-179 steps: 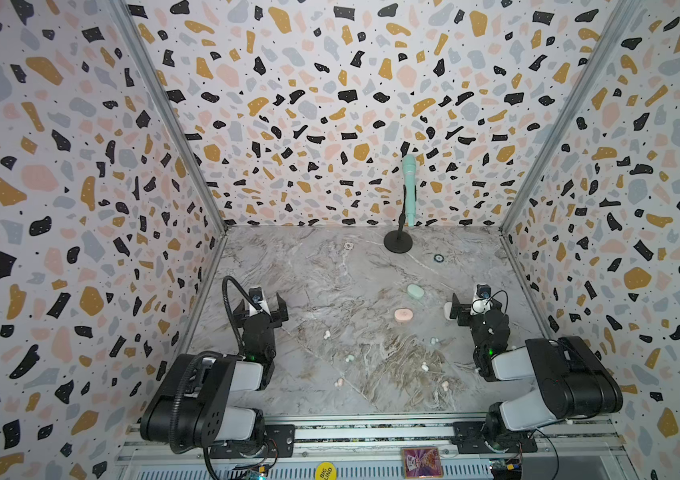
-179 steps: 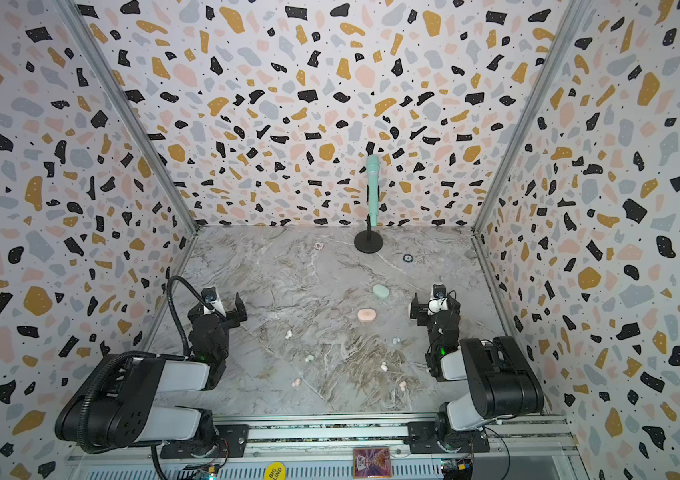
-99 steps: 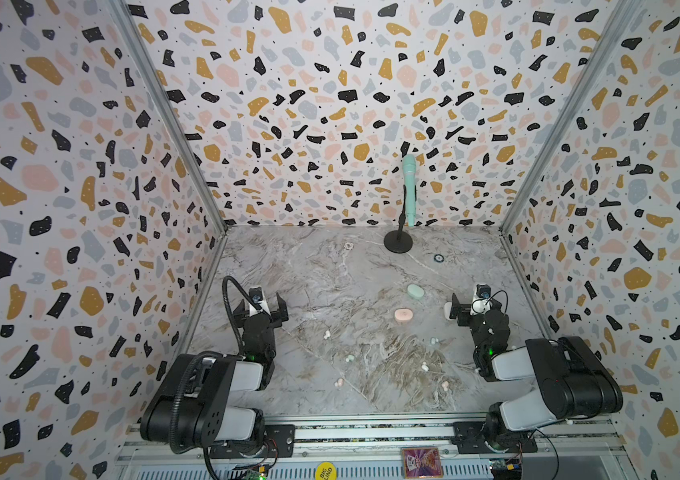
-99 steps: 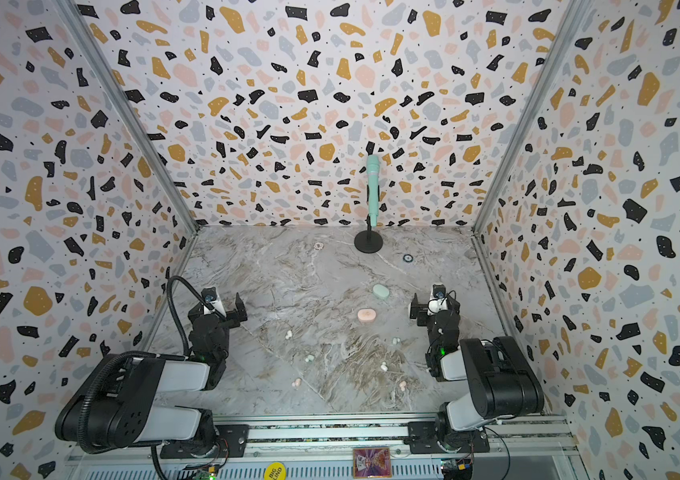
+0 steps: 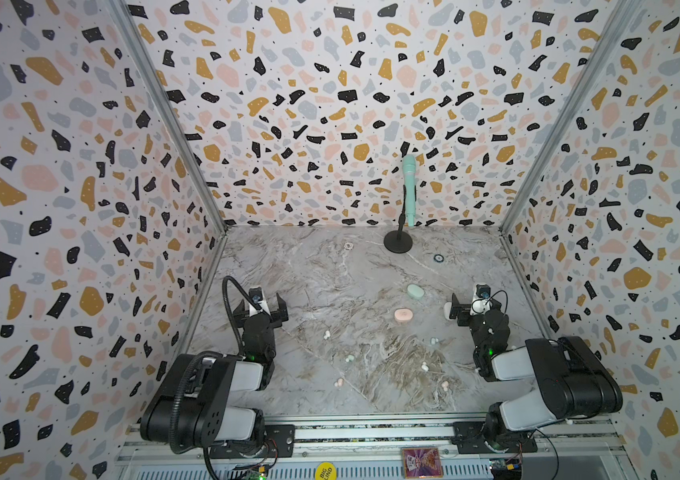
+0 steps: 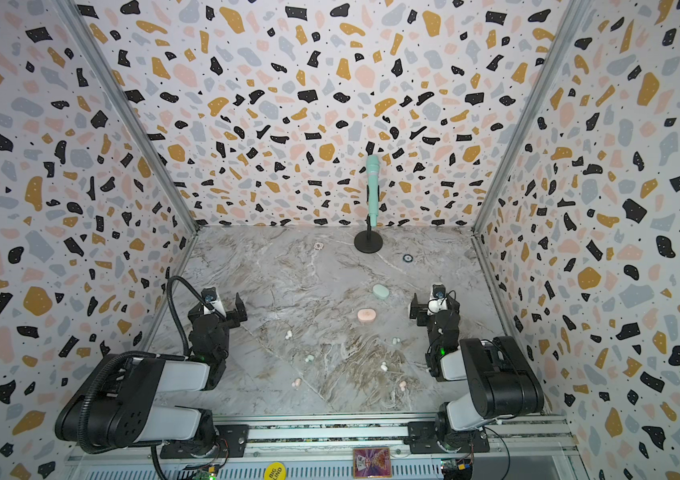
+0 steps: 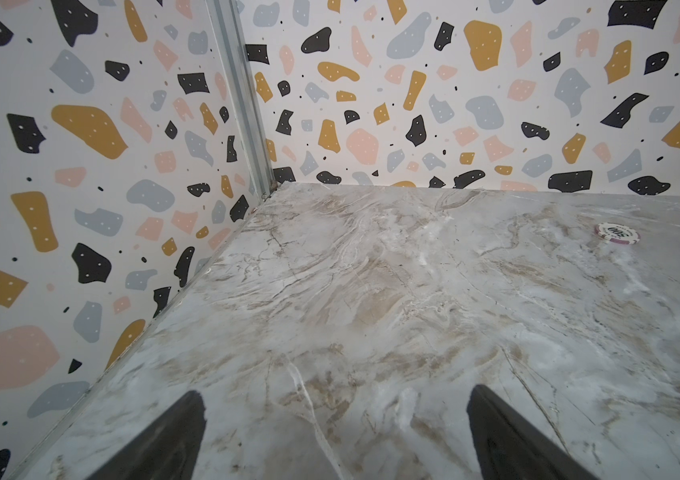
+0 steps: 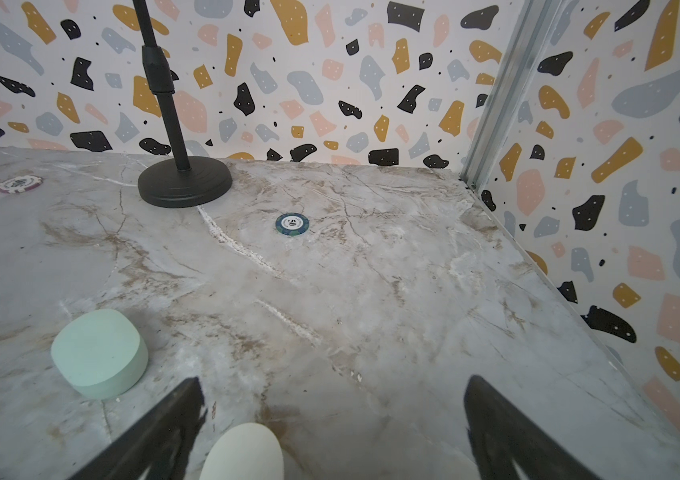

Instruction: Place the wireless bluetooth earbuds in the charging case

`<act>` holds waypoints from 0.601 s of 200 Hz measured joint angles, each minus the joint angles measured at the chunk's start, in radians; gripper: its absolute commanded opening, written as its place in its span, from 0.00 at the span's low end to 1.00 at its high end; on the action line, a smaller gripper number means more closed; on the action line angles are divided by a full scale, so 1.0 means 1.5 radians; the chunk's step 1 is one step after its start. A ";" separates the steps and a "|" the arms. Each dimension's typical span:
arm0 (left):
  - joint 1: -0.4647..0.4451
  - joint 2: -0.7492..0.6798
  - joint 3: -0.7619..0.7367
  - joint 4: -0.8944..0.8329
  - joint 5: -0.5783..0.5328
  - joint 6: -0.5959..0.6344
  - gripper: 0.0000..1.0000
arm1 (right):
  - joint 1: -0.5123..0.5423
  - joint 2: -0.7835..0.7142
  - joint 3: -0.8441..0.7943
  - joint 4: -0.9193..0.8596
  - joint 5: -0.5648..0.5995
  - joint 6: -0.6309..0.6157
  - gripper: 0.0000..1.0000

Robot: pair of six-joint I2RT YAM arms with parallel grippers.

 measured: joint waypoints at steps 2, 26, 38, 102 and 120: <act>0.000 0.000 0.000 0.000 0.000 0.000 1.00 | 0.000 0.000 0.000 0.000 0.000 0.000 0.99; 0.000 0.000 0.000 0.000 0.000 0.000 1.00 | 0.000 0.000 0.000 0.000 -0.001 0.000 0.99; 0.000 -0.001 0.000 -0.001 0.002 0.001 1.00 | -0.001 -0.001 0.000 -0.001 0.000 0.001 0.99; -0.024 -0.115 0.166 -0.291 0.004 -0.001 1.00 | -0.001 -0.149 0.174 -0.346 0.013 0.068 0.99; -0.055 -0.147 0.193 -0.358 -0.005 -0.006 1.00 | -0.001 -0.157 0.240 -0.481 -0.009 0.106 0.99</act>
